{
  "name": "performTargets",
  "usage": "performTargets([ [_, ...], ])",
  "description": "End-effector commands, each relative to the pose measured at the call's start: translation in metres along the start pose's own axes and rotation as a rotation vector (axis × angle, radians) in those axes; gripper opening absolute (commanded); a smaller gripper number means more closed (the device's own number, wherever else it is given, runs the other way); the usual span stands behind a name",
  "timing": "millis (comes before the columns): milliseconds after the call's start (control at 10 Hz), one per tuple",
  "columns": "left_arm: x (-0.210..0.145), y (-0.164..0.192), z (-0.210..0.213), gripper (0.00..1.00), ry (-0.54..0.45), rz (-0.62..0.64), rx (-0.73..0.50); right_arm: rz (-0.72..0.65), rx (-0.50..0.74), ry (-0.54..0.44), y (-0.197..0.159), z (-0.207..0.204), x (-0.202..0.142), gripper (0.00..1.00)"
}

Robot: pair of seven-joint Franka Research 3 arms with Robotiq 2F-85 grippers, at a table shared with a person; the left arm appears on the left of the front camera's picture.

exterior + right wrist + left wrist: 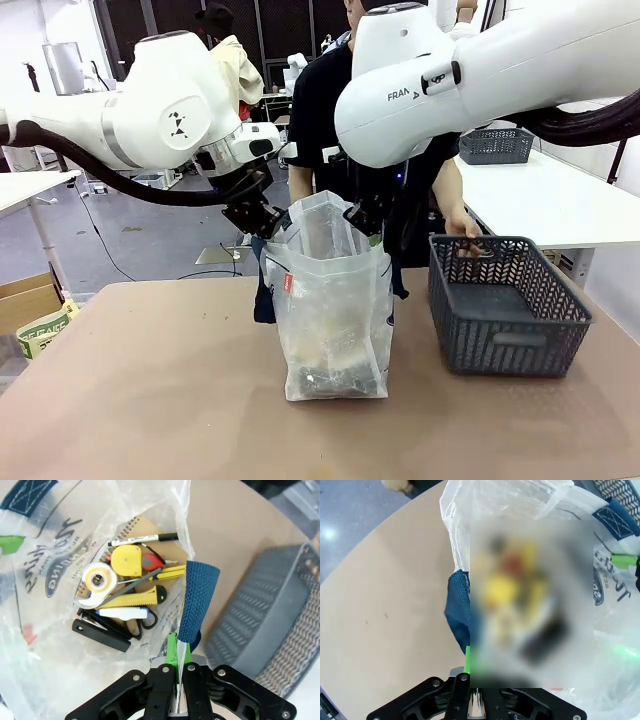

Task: Transfer purchased items from the store into the shopping bag.
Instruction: Move the Reusable shopping bag to the right side of the table.

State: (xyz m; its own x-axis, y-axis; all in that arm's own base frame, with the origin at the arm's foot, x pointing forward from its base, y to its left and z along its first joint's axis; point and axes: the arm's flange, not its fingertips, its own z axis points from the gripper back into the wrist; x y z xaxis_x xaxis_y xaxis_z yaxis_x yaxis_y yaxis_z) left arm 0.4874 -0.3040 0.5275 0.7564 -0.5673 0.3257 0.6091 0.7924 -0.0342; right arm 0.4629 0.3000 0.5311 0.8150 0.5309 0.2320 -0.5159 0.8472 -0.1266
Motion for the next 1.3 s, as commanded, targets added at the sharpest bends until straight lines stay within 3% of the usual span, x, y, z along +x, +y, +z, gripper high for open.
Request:
performTargets([
  [0, 0.013, 0.001, -0.003, 0.00, -0.030, -0.017, -0.035, -0.084, -0.042, 0.035, 0.012, 0.004, 0.014, 0.00],
  [200, 0.027, 0.004, -0.005, 0.00, -0.043, -0.016, -0.042, -0.130, -0.069, 0.052, 0.013, 0.001, 0.019, 0.00],
  [600, 0.023, 0.002, -0.005, 0.00, -0.021, 0.003, -0.023, -0.126, -0.035, 0.042, 0.007, -0.001, 0.011, 0.00],
  [800, 0.028, -0.009, -0.004, 0.00, 0.072, 0.156, 0.053, -0.271, -0.096, 0.040, 0.013, -0.008, 0.016, 0.00],
  [1200, 0.030, -0.005, 0.001, 0.00, 0.065, 0.291, 0.126, -0.482, -0.190, 0.055, 0.025, -0.009, 0.012, 0.00],
])
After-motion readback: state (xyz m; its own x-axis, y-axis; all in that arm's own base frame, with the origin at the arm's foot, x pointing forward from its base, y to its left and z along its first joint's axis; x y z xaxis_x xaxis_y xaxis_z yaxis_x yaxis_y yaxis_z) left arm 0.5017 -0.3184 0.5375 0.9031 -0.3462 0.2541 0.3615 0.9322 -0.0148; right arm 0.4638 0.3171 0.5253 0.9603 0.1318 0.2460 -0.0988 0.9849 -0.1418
